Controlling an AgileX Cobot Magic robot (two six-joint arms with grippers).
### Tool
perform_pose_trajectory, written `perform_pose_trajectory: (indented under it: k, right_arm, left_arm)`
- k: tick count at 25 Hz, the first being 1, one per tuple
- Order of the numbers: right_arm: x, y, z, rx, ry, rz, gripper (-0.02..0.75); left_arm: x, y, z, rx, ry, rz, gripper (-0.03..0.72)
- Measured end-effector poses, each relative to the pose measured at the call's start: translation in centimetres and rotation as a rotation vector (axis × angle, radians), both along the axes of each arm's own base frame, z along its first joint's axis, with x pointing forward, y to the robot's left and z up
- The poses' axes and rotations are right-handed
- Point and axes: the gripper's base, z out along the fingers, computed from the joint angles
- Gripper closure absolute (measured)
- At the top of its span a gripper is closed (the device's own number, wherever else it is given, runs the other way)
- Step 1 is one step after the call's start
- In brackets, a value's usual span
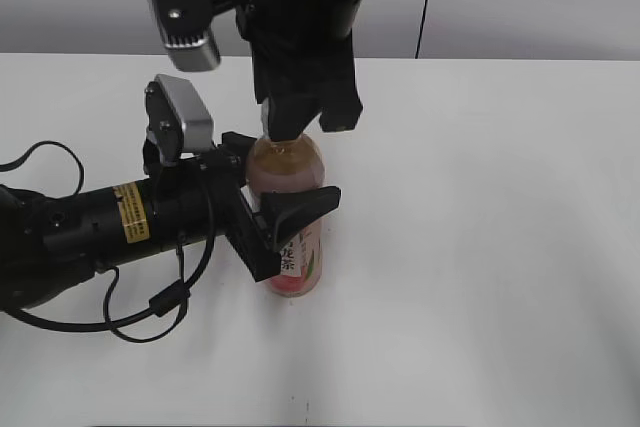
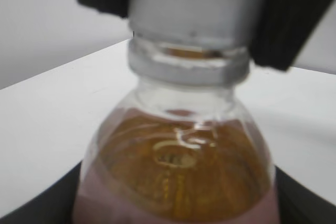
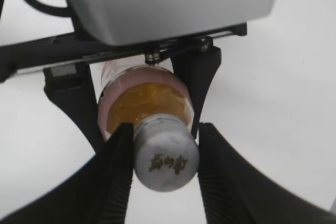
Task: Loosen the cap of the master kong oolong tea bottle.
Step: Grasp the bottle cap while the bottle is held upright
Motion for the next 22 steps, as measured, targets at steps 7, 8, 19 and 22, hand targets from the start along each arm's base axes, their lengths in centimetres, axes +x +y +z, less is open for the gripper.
perform_pose_trajectory:
  k: [7,8,19,22]
  right_arm:
    - [-0.04,-0.05,0.08,-0.066,-0.119,0.391,0.459]
    - [-0.04,-0.05,0.08,-0.073,-0.131,0.43,0.459]
    - [-0.06,-0.03,0.08,-0.095,-0.176,0.579,0.458]
    - [0.0,-0.04,0.09,-0.048,-0.092,0.284,0.396]
  left_arm:
    - [0.01,0.0,0.0,0.0,0.0,0.001,0.244]
    - [0.01,0.01,0.0,-0.001,0.0,0.002,0.244]
    - [0.01,0.01,0.0,-0.001,0.0,0.002,0.244]
    - [0.01,0.01,0.0,-0.001,0.001,0.002,0.244]
